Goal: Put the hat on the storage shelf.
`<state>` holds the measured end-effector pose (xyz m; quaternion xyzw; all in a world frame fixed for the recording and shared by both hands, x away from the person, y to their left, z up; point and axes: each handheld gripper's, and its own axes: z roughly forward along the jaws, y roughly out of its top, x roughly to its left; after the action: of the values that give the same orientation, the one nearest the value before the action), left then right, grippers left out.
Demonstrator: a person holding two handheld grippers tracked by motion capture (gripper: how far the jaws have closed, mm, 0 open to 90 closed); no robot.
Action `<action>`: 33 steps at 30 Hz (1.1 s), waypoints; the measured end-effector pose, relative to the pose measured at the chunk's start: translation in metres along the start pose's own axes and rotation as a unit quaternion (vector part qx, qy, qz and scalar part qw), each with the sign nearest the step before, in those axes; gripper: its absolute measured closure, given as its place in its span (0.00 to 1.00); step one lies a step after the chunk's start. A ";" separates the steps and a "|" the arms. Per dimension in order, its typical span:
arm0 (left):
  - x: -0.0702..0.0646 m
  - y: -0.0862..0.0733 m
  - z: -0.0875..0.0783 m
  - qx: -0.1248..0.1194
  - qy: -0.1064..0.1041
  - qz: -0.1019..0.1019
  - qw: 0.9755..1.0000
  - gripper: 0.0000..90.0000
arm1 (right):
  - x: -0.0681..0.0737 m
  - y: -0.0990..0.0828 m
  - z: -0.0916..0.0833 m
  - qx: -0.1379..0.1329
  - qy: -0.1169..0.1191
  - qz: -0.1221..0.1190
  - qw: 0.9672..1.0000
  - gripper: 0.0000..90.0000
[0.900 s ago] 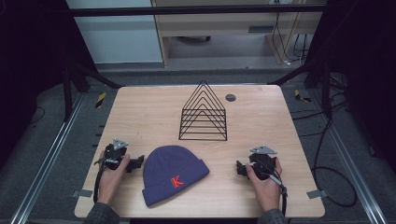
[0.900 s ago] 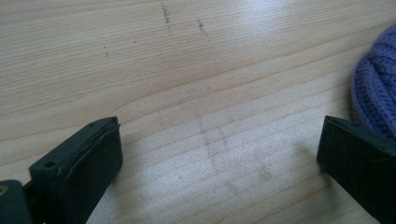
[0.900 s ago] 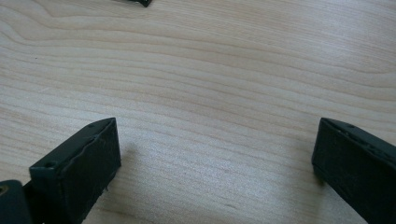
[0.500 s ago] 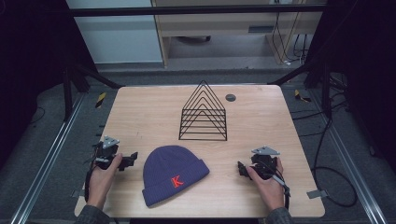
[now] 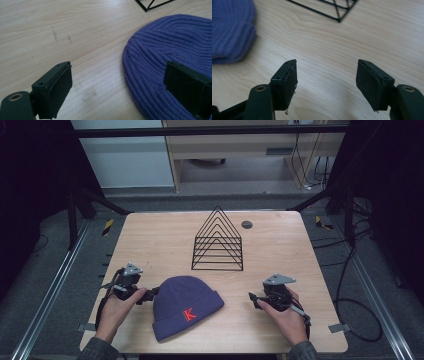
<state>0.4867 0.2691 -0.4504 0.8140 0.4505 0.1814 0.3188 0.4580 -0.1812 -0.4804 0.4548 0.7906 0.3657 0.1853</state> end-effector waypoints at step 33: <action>-0.017 0.010 0.046 0.101 -0.061 0.000 0.993 0.56 | 0.036 0.022 0.009 0.005 0.072 -0.051 0.996 0.48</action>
<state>0.5105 0.2340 -0.4773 0.8513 0.4465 0.0851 0.2622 0.4581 -0.1398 -0.4691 0.3869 0.8261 0.3837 0.1438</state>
